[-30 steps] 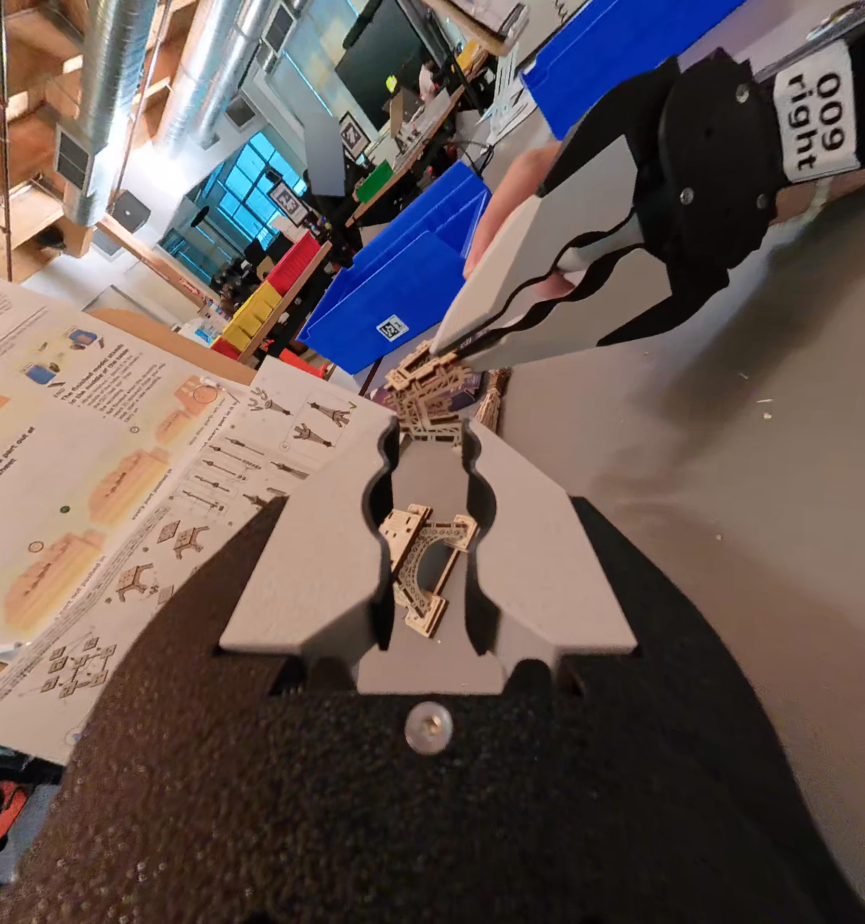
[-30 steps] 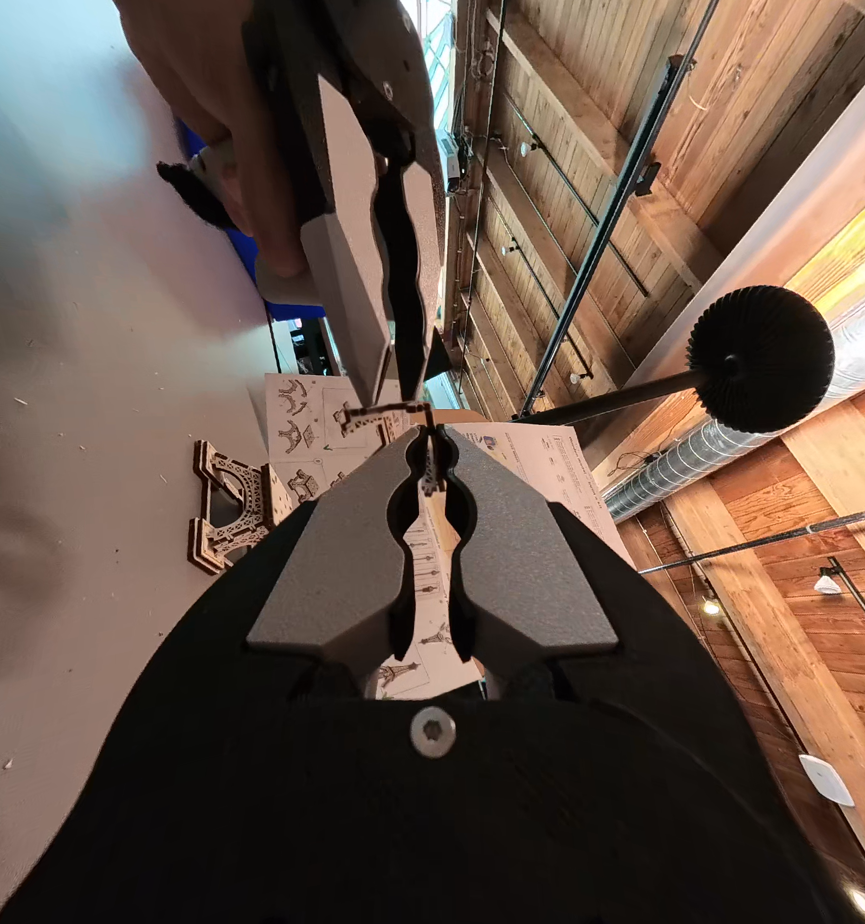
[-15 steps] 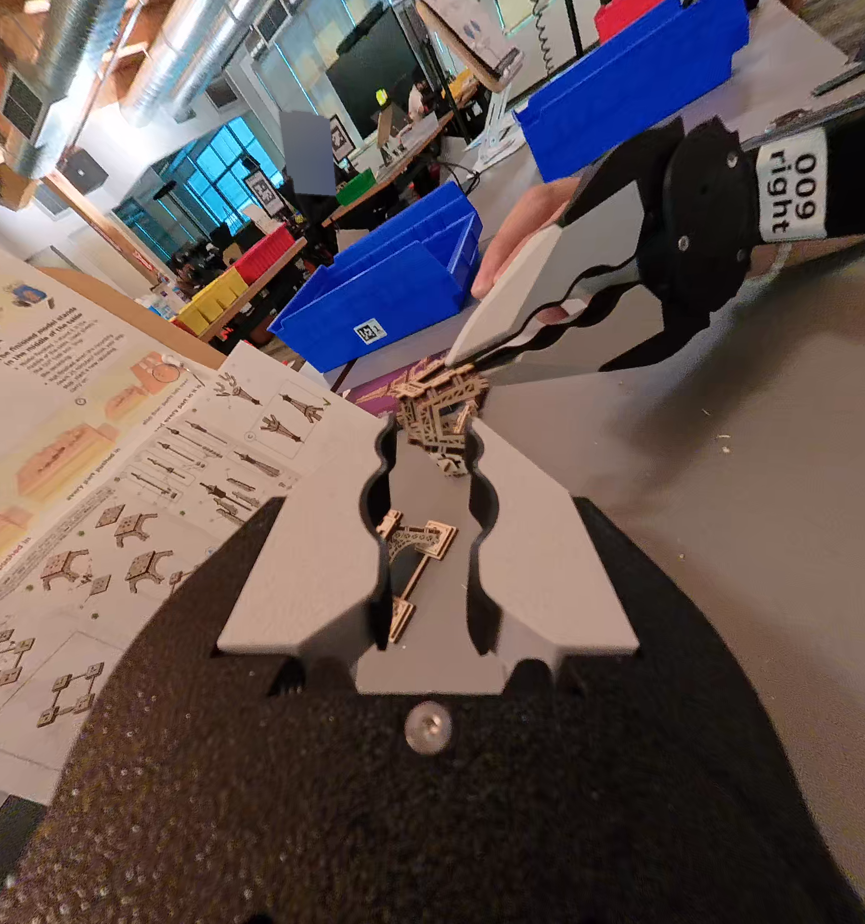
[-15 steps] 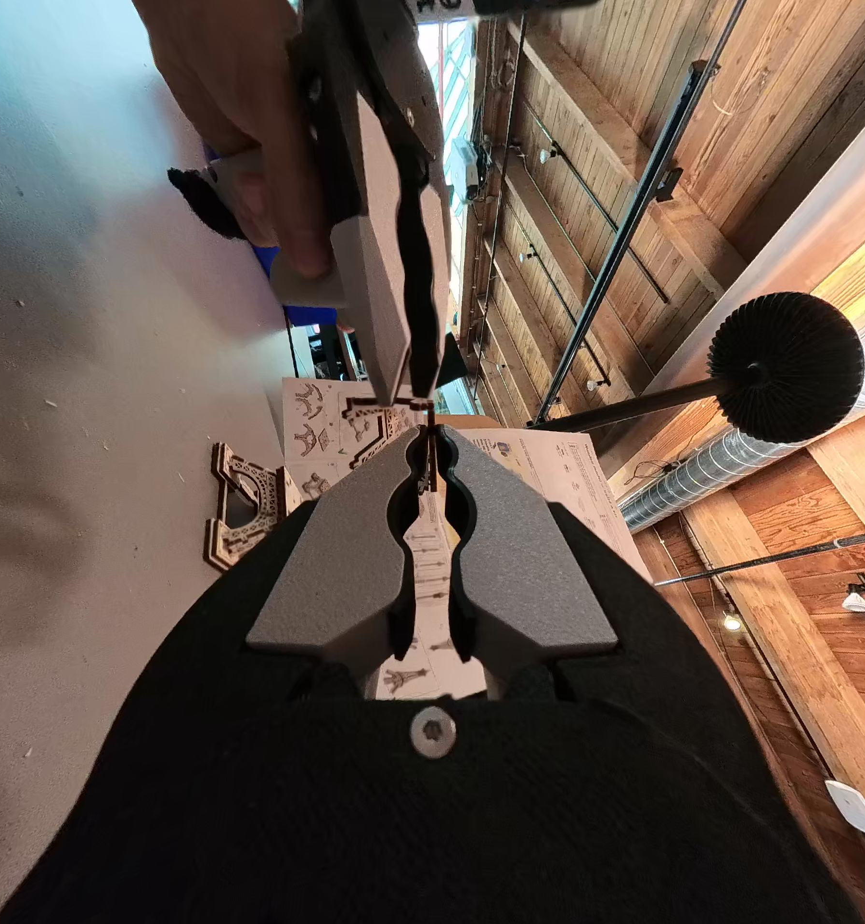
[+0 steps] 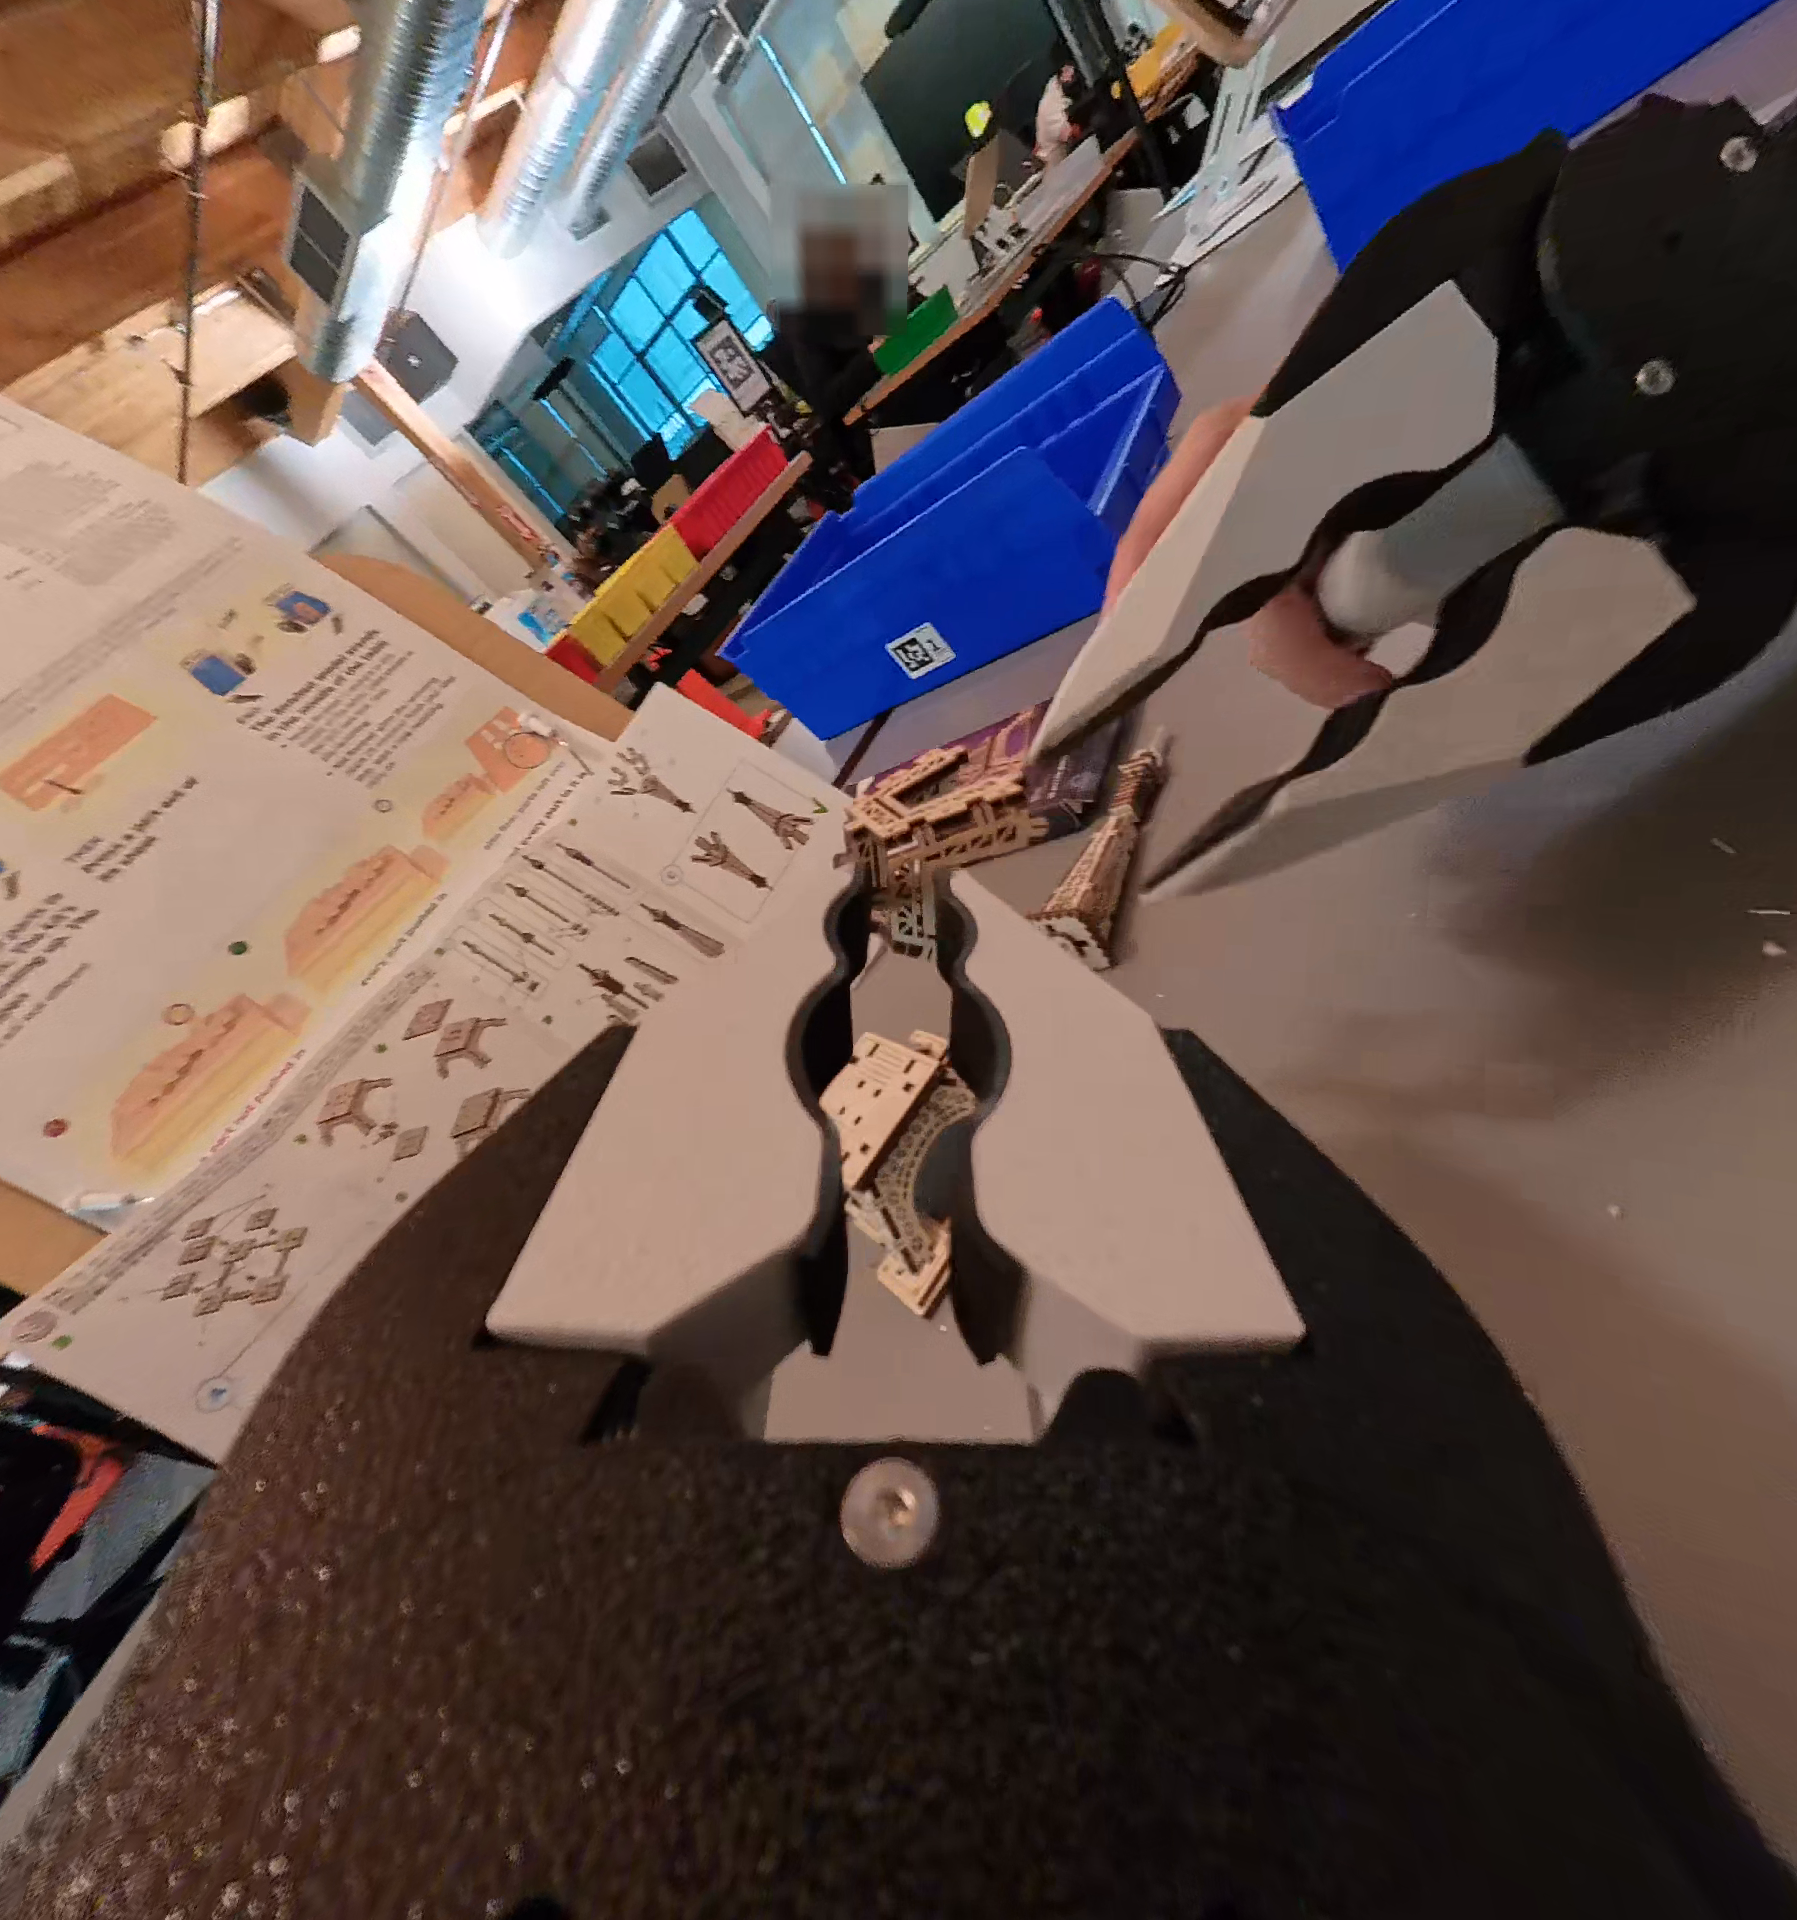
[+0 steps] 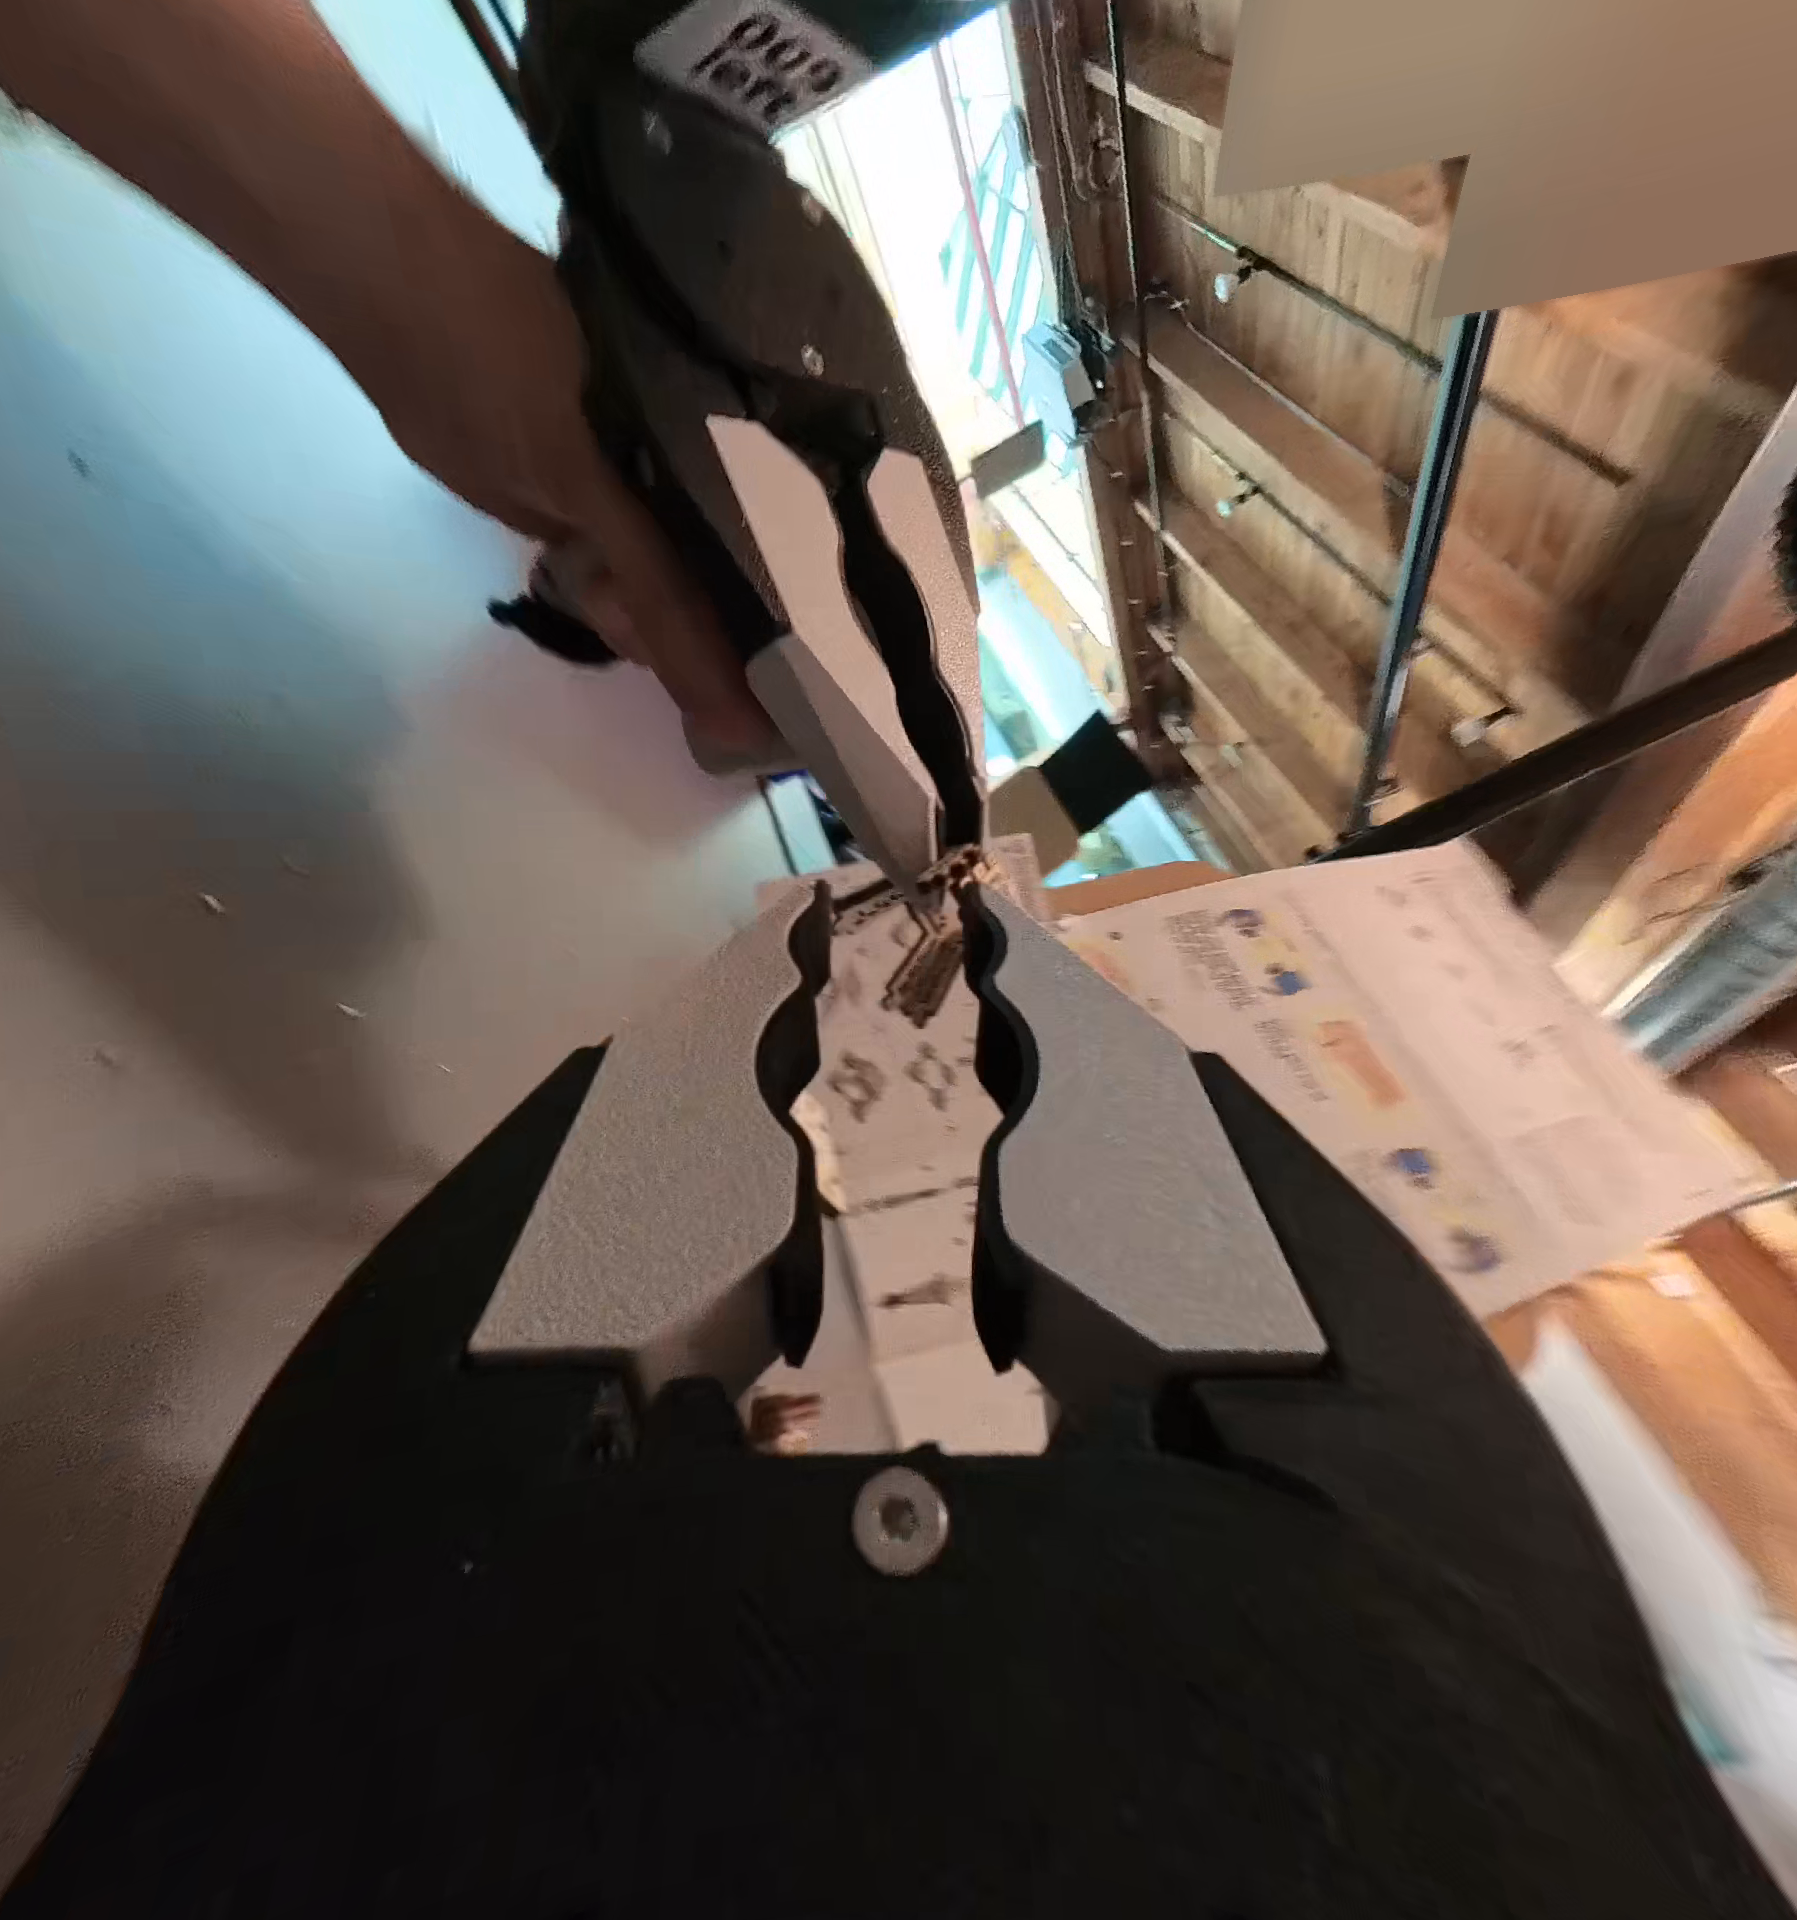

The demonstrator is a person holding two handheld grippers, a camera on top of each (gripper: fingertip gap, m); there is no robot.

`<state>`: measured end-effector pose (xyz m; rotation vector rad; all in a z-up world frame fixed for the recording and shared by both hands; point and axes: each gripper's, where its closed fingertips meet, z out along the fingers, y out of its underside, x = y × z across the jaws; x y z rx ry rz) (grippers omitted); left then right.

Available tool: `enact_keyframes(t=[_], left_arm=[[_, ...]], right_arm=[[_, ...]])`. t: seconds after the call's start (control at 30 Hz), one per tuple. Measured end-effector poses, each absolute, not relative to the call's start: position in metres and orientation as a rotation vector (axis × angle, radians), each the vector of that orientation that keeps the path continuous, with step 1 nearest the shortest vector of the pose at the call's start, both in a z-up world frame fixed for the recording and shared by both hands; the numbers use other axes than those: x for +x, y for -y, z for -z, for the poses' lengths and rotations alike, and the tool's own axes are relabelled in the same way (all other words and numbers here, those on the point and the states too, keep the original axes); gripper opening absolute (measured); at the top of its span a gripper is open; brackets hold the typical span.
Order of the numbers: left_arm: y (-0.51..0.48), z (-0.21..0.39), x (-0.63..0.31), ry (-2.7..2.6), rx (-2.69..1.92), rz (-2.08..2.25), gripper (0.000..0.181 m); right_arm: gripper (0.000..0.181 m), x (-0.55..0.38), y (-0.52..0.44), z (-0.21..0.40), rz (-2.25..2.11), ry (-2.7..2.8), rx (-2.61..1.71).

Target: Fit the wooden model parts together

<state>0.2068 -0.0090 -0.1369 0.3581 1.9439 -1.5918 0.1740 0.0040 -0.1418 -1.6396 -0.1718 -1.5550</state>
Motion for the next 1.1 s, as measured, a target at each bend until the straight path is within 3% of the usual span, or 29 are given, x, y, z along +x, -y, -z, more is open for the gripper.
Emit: enact_keyframes(t=[0.17,0.3,0.53,0.8,0.9,1.1], left_arm=[[0.003,0.129,0.215,-1.815,0.373,1.497,0.009],[0.006,0.133,0.216,-1.766,0.414,1.353,0.009],[0.011,0.138,0.212,-1.754,0.459,1.273,0.010],[0.015,0.140,0.207,-1.753,0.469,1.287,0.009],[0.016,0.139,0.206,-1.736,0.474,1.279,0.009],[0.016,0.138,0.207,-1.709,0.467,1.266,0.009]], right_arm=[[0.034,0.188,0.012,0.132,1.178,-0.291,-1.534],[0.036,0.187,0.014,0.129,0.928,-0.423,-1.421],[0.015,0.190,0.014,0.135,0.880,-0.456,-1.425],[0.022,0.189,0.010,0.138,0.851,-0.454,-1.427],[0.009,0.190,0.011,0.138,0.828,-0.478,-1.417],[0.009,0.192,0.012,0.138,0.811,-0.508,-1.397]])
